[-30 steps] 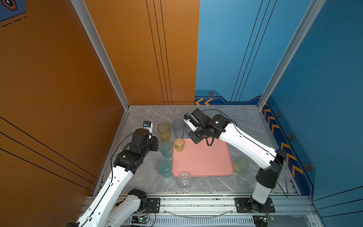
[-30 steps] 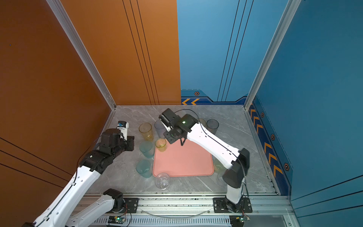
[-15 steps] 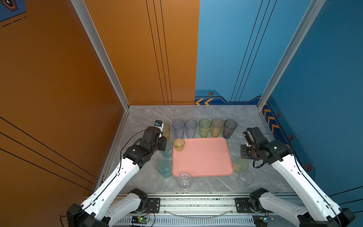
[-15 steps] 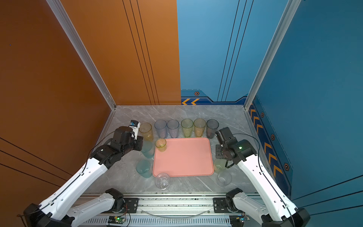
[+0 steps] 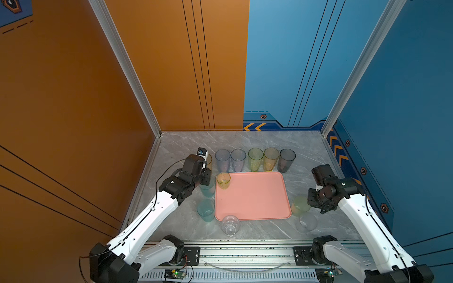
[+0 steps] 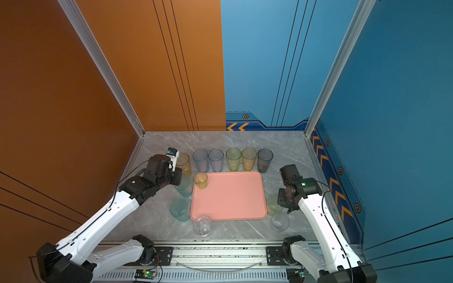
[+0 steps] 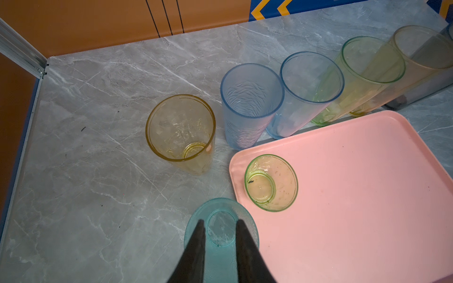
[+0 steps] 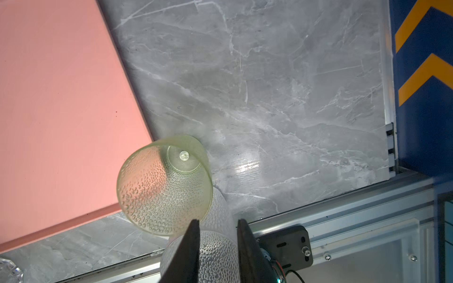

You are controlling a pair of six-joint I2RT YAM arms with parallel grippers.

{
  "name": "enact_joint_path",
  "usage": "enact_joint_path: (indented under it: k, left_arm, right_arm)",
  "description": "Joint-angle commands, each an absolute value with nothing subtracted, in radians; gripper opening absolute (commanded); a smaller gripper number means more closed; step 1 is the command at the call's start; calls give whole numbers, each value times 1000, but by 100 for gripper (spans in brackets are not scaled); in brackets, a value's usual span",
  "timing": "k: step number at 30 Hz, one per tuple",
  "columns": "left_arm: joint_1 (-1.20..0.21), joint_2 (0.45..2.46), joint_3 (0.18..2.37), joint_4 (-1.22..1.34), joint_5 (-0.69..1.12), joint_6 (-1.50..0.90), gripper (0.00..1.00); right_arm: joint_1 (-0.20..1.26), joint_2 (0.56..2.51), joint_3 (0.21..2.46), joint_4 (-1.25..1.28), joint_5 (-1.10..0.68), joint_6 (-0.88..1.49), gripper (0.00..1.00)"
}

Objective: Place the glasses into the tray
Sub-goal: Pick up the glass from the bottom-right of the table.

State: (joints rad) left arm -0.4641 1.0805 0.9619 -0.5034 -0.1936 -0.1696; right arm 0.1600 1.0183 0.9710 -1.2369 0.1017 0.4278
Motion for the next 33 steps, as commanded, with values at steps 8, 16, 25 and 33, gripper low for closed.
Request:
enact_joint_path:
  k: [8, 16, 25, 33]
  left_arm:
    - [-427, 1077, 983, -465, -156, -149, 24]
    - [-416, 1077, 973, -451, -141, -153, 24]
    - [-408, 1075, 968, -448, -133, -155, 24]
    - [-407, 1078, 967, -448, -135, -155, 24]
  right_arm:
    - [99, 1074, 945, -1252, 17, 416, 25]
    - [50, 1105, 939, -1235, -49, 402, 23]
    - [30, 1160, 937, -1218, -66, 379, 20]
    - [28, 1217, 943, -1206, -62, 352, 18]
